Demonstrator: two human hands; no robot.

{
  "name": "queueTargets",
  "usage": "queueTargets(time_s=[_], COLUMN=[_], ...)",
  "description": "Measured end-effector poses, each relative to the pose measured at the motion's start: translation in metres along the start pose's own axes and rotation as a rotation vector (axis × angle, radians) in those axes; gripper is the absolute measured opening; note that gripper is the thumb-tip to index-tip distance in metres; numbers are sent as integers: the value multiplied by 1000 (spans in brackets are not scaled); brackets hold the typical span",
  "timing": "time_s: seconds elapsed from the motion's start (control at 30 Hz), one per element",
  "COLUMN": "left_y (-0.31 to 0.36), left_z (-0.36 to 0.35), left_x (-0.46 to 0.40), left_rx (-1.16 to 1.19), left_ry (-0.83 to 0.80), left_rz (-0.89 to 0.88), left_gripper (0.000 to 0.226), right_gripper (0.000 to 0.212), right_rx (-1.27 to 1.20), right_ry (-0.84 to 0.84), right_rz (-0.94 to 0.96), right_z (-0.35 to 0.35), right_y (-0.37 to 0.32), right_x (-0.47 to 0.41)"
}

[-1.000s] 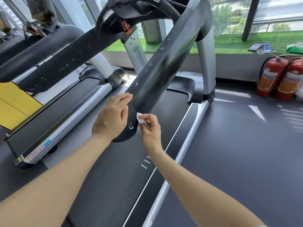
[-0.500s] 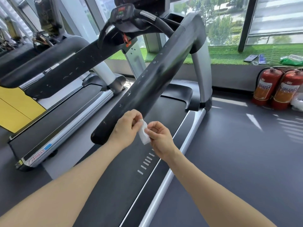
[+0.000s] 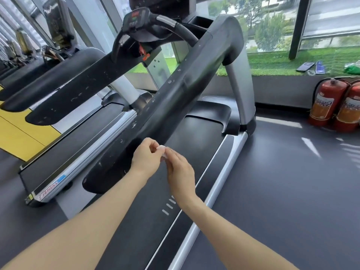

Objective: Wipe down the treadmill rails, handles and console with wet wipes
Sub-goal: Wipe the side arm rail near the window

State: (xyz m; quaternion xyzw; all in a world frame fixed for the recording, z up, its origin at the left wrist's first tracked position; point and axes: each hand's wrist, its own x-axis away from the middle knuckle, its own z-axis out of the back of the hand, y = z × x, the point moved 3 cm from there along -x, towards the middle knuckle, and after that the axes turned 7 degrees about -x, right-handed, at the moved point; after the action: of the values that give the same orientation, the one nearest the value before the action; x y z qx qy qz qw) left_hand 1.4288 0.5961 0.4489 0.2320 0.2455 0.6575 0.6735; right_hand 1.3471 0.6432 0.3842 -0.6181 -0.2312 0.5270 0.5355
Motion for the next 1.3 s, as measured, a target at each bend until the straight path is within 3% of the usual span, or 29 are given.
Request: queueTargets(time_s=[0.13, 0.2, 0.3, 0.47, 0.67, 0.77, 1.13, 1.3], left_y=[11, 15, 11, -4, -23, -31, -59, -61], left_z=[14, 29, 49, 74, 90, 97, 110, 106], left_x=[-1, 2, 7, 19, 24, 27, 27, 3], left_rx=[-215, -322, -432, -503, -514, -493, -443, -481], left_ry=[83, 159, 257, 325, 371, 367, 357, 381], left_rz=[-229, -364, -468, -505, -483, -476, -505, -556], left_gripper=[9, 9, 9, 8, 12, 13, 16, 17], right_gripper=[29, 33, 43, 48, 75, 78, 58, 38], right_rx=[-233, -268, -306, -436, -374, -357, -462, -492], right_ry=[156, 290, 341, 349, 316, 302, 239, 486], right_rz=[-214, -340, -419, -396, -262, -239, -132, -240], right_z=[-6, -7, -16, -56, -78, -93, -106, -67], right_y=[27, 49, 62, 52, 19, 2, -21, 5], right_x=[-37, -63, -92, -89, -43, -18, 47, -4])
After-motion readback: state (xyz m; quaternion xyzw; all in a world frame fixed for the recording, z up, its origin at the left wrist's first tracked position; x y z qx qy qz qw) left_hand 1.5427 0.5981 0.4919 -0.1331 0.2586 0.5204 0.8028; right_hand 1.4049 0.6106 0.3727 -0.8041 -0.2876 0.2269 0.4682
